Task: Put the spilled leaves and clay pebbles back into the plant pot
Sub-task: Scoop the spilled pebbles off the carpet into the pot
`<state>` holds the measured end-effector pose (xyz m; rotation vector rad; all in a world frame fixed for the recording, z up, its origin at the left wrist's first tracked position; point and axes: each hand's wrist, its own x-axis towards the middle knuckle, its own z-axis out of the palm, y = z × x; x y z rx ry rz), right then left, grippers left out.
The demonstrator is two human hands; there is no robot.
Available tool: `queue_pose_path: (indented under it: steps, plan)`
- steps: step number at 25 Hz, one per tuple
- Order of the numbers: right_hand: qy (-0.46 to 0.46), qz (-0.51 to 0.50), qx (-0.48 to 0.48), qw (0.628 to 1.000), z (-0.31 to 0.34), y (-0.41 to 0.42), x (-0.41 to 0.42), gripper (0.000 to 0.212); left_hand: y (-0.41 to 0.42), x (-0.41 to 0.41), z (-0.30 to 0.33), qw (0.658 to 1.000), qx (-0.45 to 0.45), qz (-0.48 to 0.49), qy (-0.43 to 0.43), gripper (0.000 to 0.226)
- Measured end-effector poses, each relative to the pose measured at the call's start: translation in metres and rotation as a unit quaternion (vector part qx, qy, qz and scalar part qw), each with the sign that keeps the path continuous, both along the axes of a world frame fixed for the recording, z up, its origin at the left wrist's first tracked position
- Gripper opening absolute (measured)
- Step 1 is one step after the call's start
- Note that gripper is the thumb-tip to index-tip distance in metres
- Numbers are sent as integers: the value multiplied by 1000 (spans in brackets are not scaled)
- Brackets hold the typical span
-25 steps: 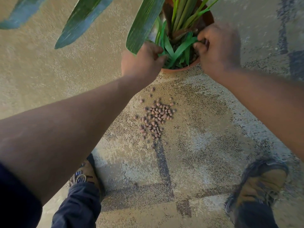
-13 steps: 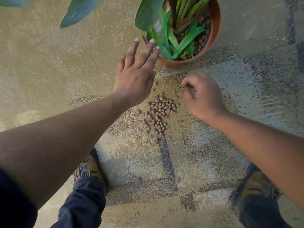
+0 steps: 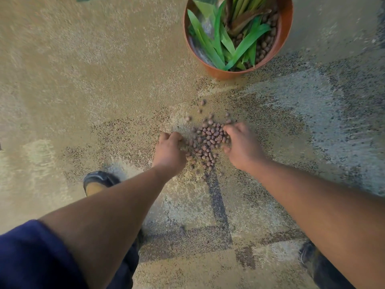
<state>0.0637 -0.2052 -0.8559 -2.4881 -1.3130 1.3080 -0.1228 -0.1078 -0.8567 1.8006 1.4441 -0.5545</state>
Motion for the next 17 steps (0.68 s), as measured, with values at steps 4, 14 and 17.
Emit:
queue_pose_path:
  steps: [4, 14, 17]
  plan:
    - [-20, 34, 10, 999, 1, 2, 1, 35, 3, 7, -1, 1000, 17, -18, -14, 20]
    - [-20, 54, 24, 998, -6, -5, 0, 37, -13, 21, -13, 992, -29, 120, 2, 24]
    - [-21, 65, 7, 998, -6, -8, 1, 28, -20, 20, -10, 991, -38, 125, 2, 26]
